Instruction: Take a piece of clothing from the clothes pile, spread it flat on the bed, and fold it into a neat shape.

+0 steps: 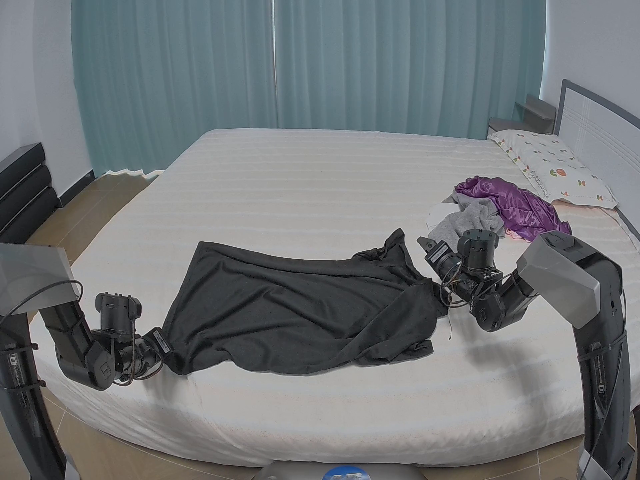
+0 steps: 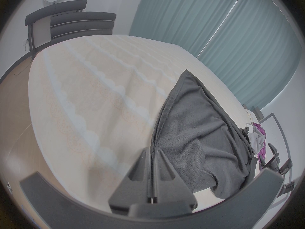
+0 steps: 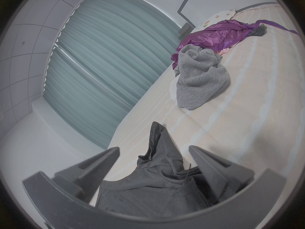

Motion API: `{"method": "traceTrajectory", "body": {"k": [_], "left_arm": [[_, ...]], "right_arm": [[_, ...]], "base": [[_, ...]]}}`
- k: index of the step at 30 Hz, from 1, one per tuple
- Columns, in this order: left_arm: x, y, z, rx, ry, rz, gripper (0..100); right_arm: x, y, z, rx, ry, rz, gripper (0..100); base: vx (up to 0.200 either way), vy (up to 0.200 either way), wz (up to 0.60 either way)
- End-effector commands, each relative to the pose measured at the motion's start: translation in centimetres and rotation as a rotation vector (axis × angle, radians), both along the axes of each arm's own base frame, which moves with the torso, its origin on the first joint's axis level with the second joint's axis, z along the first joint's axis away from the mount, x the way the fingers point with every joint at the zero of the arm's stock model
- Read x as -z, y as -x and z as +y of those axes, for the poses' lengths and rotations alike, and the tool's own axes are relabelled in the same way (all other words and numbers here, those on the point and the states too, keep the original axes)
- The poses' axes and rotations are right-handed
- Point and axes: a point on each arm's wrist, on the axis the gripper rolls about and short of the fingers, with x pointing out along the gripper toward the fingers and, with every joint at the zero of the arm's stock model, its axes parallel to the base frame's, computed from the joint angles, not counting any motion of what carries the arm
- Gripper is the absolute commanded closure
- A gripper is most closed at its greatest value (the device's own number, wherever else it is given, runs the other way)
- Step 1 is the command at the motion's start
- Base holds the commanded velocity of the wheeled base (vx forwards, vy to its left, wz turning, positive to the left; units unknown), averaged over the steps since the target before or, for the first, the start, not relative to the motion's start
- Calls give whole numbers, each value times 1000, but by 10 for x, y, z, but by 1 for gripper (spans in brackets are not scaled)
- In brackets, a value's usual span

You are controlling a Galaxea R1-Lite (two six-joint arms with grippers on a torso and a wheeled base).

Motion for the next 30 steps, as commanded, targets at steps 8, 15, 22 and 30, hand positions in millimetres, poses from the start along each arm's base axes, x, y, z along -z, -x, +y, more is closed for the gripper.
{"method": "traceTrajectory", "body": {"k": [8,15,22,30], "left_arm": [[2,0,0,-1,0,8,100],[0,2,0,-1,0,3,100],[0,2,0,-1,0,2,100],[0,2,0,-1,0,2,100]], "right_arm": [[-26,65,-18,-111,-22,61,0],[-11,128,-21,-220,0,182,0],[19,175,-18,-353,120,284,0],[43,175,-3,-422,199,295,0]], "base": [[0,0,0],[0,0,0],[0,0,0],[0,0,0]]}}
